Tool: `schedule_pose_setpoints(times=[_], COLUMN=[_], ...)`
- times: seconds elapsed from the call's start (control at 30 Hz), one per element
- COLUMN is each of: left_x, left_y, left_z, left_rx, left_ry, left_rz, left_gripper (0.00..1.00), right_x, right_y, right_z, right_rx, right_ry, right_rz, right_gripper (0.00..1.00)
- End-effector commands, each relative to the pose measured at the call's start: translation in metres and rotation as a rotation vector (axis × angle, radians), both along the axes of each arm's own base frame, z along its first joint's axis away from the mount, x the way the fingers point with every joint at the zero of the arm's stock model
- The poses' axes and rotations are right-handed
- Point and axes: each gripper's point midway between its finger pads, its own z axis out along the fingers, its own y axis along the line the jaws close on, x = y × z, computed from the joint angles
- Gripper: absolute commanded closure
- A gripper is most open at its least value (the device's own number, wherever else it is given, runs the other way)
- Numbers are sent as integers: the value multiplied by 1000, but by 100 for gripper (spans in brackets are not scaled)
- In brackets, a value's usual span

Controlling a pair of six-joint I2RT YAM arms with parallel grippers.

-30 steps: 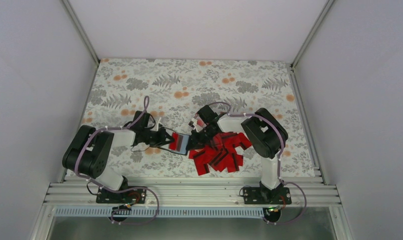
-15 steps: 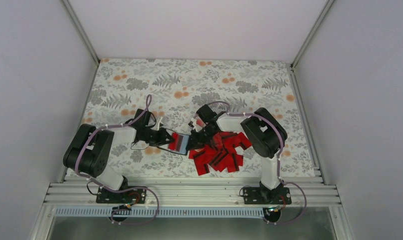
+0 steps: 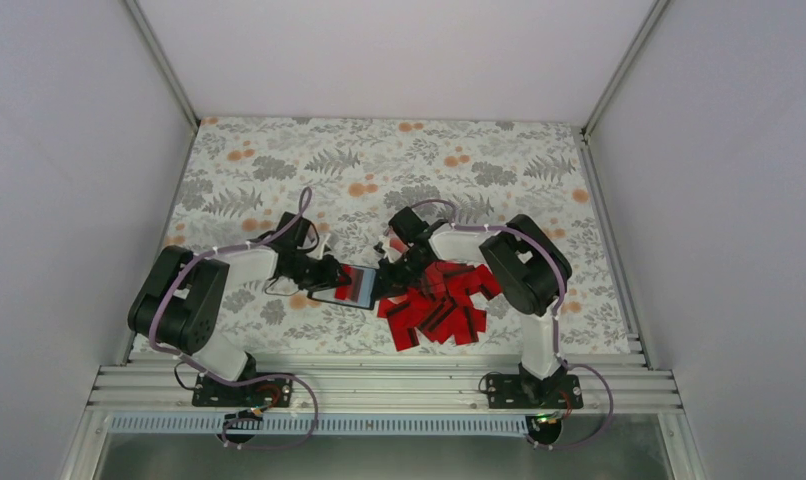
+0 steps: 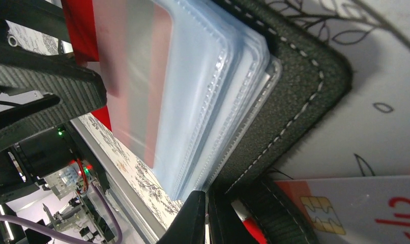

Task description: Put the credit cards into the card holder

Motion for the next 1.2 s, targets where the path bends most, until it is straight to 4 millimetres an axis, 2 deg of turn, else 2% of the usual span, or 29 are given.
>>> schedule_pose_setpoints(times=[0.0,0.67,0.97,1.17], left_x=[-5,-9,-14,-13], left_y=[8,6,3,5], left_z=[-11,-12,-16,-15], left_rx=[119,317,442,555], left_ry=[27,43,66,79], left_rz=[-11,-35,-46,-17], left_gripper=[72,58,42,37], right_x=[26,33,34,36], right_y=[-1,7,10,12], right_z=[-15,-10,-8,-5], right_rx=[-68,-47,-37,-25], right_ry=[-142,-145,-147,-152], right_rz=[-25,-38,-41,-48], right_gripper=[96,96,96,96])
